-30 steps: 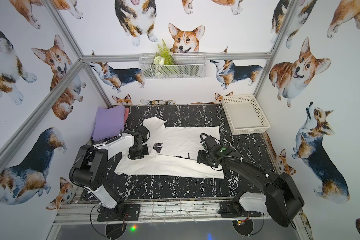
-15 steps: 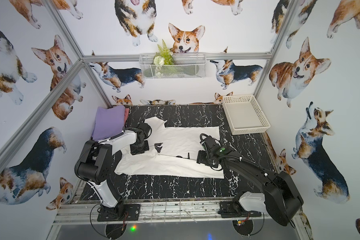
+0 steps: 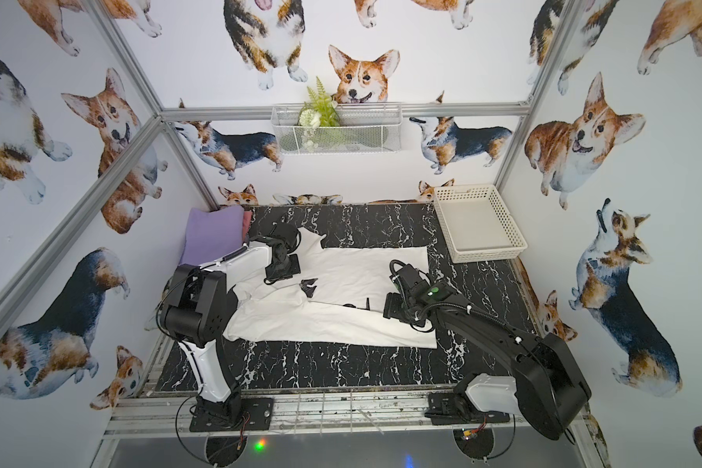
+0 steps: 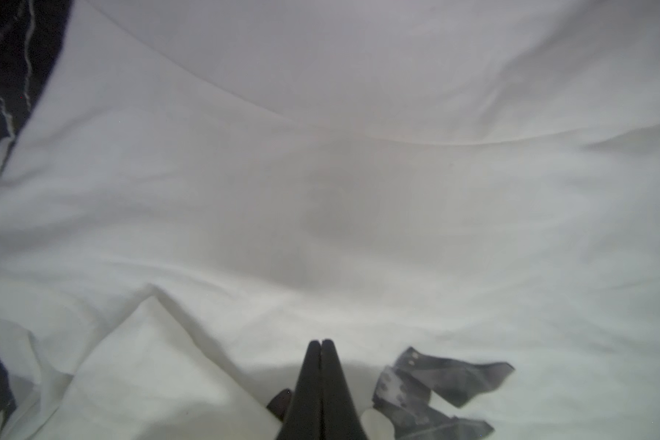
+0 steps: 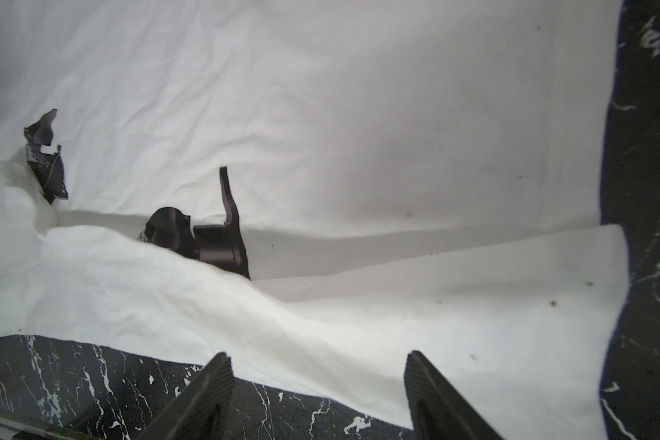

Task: Fold and stack t-shirts
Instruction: Smooth out the T-shirt at the center of the board.

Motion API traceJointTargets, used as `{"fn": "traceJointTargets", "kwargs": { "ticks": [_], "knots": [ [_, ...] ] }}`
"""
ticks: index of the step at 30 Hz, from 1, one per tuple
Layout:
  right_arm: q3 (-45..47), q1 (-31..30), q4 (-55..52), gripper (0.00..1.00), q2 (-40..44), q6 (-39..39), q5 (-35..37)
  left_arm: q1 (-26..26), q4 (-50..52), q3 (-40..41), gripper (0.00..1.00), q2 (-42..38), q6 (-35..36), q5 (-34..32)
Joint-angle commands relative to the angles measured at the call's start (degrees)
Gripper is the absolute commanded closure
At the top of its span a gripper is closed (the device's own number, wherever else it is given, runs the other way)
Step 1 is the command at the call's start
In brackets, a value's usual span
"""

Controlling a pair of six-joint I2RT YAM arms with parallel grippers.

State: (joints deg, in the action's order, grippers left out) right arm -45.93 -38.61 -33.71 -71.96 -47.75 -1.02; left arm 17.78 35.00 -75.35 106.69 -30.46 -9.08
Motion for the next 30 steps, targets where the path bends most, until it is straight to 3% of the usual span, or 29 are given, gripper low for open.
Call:
{"fn": "traceJointTargets", "kwargs": {
  "ticks": [1,4,6,11,30],
  "knots": [
    [-0.5,0.2,0.1,0.25,-0.1,0.3,1.6,-0.2,-2.9,1.0,0.99,-6.2,3.5,2.8],
    [-1.0,0.2,0.2,0.25,-1.0,0.5,1.2,-0.4,0.9,2.7,0.91,-11.0,4.1,3.5],
    [-1.1,0.2,0.6,0.25,-1.4,0.2,0.9,-0.3,4.9,5.2,1.00,-13.3,0.8,0.7],
    [-1.3,0.2,1.1,0.25,-1.8,0.5,-0.2,-0.4,7.0,13.4,1.00,-15.6,-4.2,-2.5],
    [-1.0,0.2,-0.8,0.25,0.9,0.3,0.5,-0.8,3.2,15.0,1.00,-5.3,-7.5,-4.0]
  ]
}}
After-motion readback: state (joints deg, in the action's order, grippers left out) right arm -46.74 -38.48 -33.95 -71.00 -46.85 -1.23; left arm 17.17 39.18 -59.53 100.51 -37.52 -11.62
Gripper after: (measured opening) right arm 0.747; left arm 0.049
